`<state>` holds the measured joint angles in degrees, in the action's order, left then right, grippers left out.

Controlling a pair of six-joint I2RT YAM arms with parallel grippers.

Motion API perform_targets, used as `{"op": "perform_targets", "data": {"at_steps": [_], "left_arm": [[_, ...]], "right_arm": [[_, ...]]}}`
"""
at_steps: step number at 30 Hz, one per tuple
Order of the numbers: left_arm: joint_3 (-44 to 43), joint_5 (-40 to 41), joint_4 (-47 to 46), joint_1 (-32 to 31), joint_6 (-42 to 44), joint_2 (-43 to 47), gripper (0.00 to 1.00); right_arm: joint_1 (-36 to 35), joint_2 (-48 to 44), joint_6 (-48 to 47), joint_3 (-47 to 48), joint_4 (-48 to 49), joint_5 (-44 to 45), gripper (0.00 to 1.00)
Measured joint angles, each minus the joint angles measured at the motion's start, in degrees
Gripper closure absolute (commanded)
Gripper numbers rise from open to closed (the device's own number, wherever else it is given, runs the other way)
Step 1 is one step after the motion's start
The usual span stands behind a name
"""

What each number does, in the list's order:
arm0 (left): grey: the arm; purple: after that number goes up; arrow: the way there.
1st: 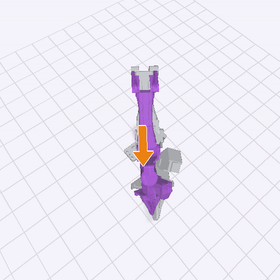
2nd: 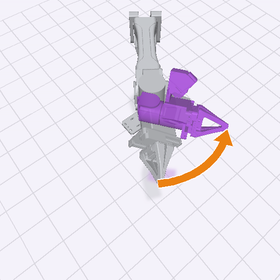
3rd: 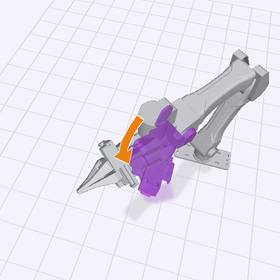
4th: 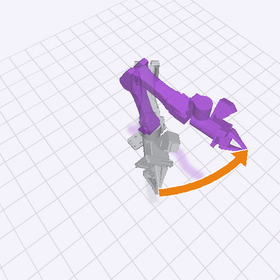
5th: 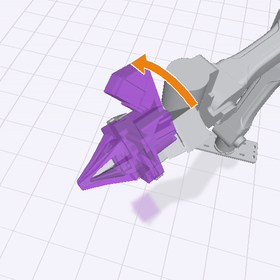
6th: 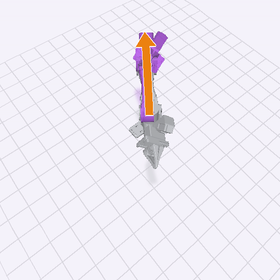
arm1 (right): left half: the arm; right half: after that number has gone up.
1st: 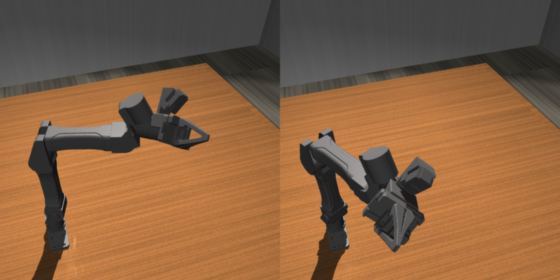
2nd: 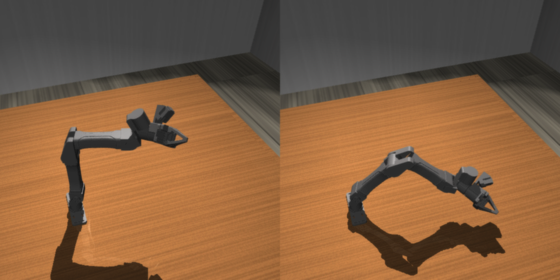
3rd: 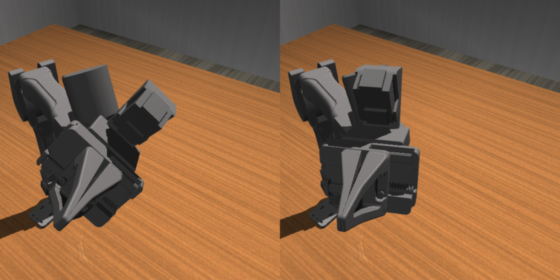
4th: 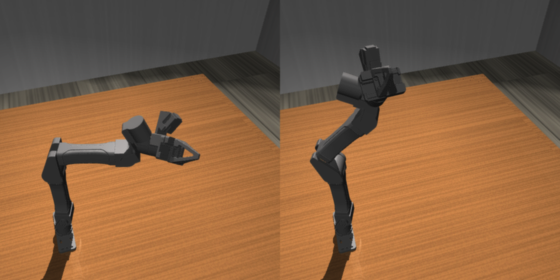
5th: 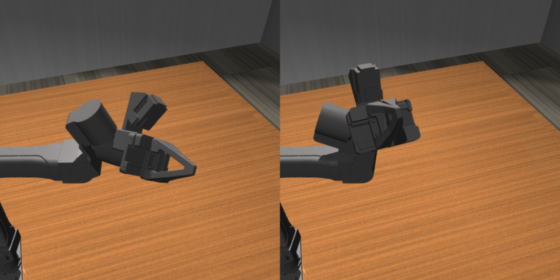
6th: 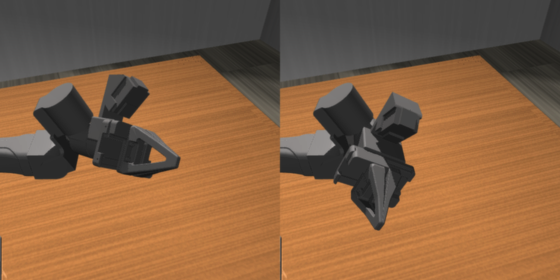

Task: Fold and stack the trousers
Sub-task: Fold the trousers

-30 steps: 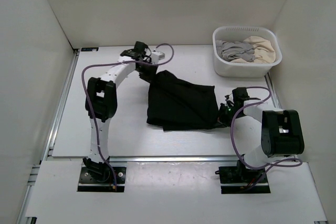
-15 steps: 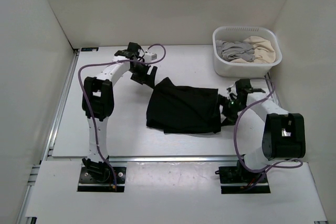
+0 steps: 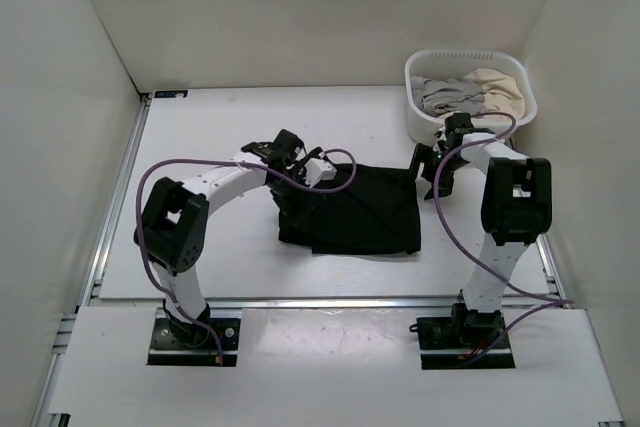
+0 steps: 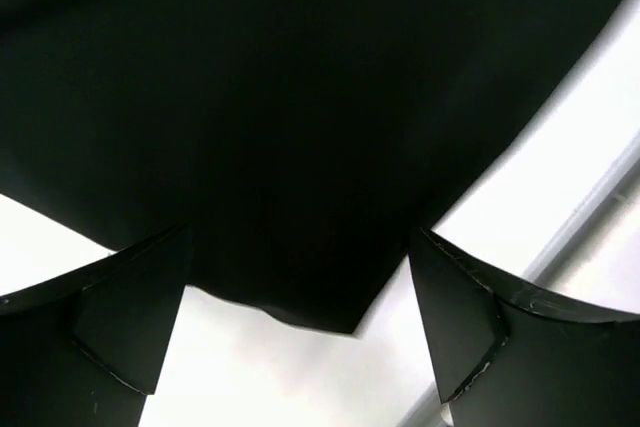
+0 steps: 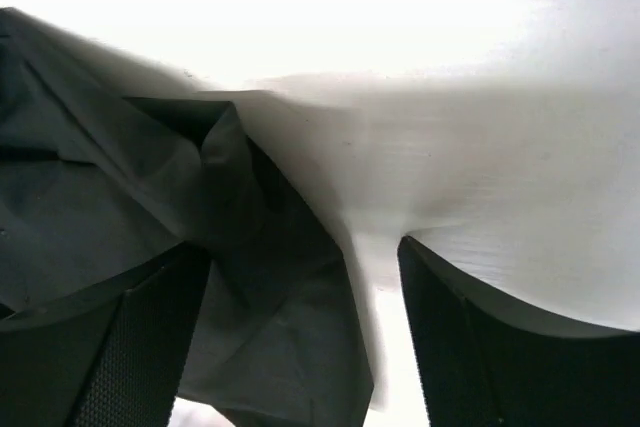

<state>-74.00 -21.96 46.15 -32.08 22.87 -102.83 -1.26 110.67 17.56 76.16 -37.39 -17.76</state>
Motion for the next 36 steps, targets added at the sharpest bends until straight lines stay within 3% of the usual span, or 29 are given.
{"op": "perform_targets", "data": {"at_steps": [4,5,6,8,10,21,24,26,27,28,30,31,36], "left_arm": [[1.14,0.59,-3.23,0.85,-0.57,-2.69,0.20],[1.79,0.81,-3.89,0.94,-0.68,-3.26,0.25],[2.49,1.03,-4.37,0.85,-0.72,-3.63,0.31],[3.87,1.40,-4.85,0.33,-0.81,-4.13,0.43],[4.55,1.70,-5.55,-0.04,-0.74,-3.98,0.43],[11.06,2.78,-7.67,-2.03,-0.11,1.07,0.42],[11.15,3.06,-7.43,-2.62,0.02,1.29,0.30],[11.17,2.84,-6.99,-2.99,0.15,1.60,0.24],[11.17,2.75,-6.71,-3.15,0.22,1.73,0.15],[11.17,2.27,-6.23,-3.30,0.17,1.86,0.13],[11.17,1.57,-4.90,-3.41,0.87,2.29,0.08],[11.02,1.03,-3.76,-3.41,1.20,2.43,0.07],[2.58,-3.50,3.43,-0.87,2.14,2.51,0.00]], "right_arm": [[-0.33,0.90,1.73,-0.09,1.18,1.07,0.39],[-0.52,1.16,2.51,-0.09,1.90,1.20,0.57],[-0.74,1.42,3.58,-0.09,2.67,1.33,0.69],[-1.22,2.10,5.42,0.04,4.22,1.66,0.87],[-1.75,2.67,8.48,0.09,6.12,2.32,0.99],[-7.74,-2.45,28.13,-3.85,16.79,16.00,1.00],[-9.53,-2.47,31.95,-2.86,17.51,19.67,1.00],[-10.43,-2.47,33.81,-2.86,17.33,22.05,0.85],[-10.71,-2.47,34.58,-2.86,17.16,22.82,0.74],[-10.93,-2.47,35.04,-2.86,16.96,23.76,0.60],[-10.97,-2.47,35.67,-2.86,16.96,24.72,0.43],[-10.88,-2.47,35.52,-2.86,16.96,24.94,0.27],[-11.45,-2.71,31.71,-1.29,14.34,25.97,0.09]]}}
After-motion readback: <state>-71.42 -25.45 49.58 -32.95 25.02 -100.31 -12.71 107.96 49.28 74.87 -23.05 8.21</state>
